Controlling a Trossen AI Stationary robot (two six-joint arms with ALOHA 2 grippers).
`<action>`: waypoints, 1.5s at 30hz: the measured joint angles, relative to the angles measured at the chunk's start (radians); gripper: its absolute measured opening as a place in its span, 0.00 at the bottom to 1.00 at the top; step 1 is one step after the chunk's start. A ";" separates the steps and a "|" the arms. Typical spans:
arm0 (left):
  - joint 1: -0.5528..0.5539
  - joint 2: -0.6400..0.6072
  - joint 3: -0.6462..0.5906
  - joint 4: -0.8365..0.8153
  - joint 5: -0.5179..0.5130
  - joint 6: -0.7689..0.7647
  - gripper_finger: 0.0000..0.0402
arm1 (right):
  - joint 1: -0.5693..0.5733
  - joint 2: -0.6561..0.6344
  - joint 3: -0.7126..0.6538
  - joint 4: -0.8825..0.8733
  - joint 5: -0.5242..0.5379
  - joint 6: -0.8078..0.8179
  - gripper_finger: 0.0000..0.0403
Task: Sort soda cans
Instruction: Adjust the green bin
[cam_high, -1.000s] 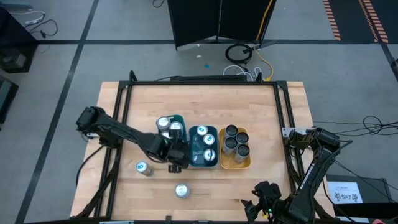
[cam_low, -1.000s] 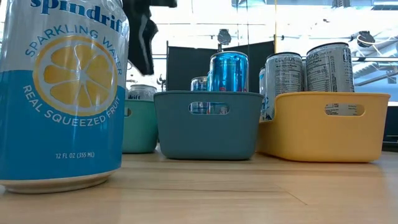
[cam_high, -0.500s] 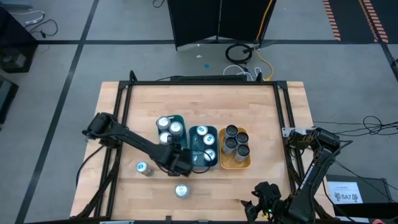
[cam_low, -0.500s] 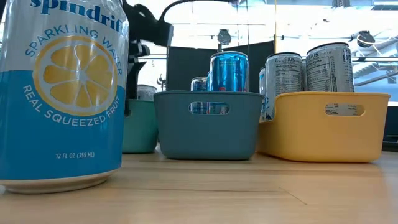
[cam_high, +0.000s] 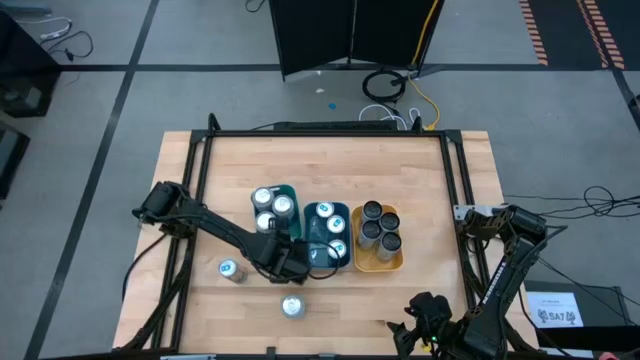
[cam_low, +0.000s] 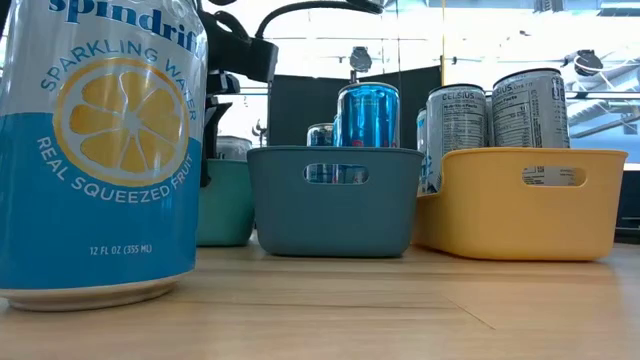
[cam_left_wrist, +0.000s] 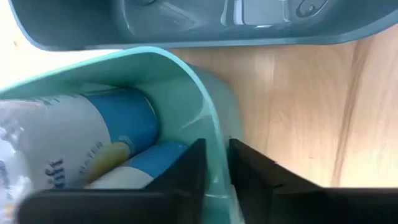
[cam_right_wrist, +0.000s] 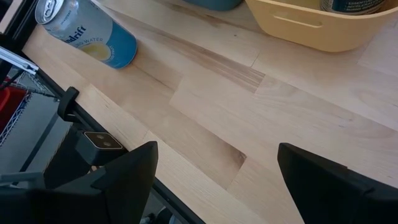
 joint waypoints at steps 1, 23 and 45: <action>0.000 0.000 0.000 -0.001 0.002 -0.011 0.16 | 0.000 0.000 0.000 0.000 0.000 0.000 0.80; -0.108 -0.003 0.000 -0.108 0.048 -0.168 0.06 | 0.000 0.000 0.000 0.000 0.000 -0.020 0.80; -0.116 -0.008 0.003 -0.045 0.174 -0.221 0.06 | 0.000 0.000 0.000 0.010 0.000 -0.047 0.80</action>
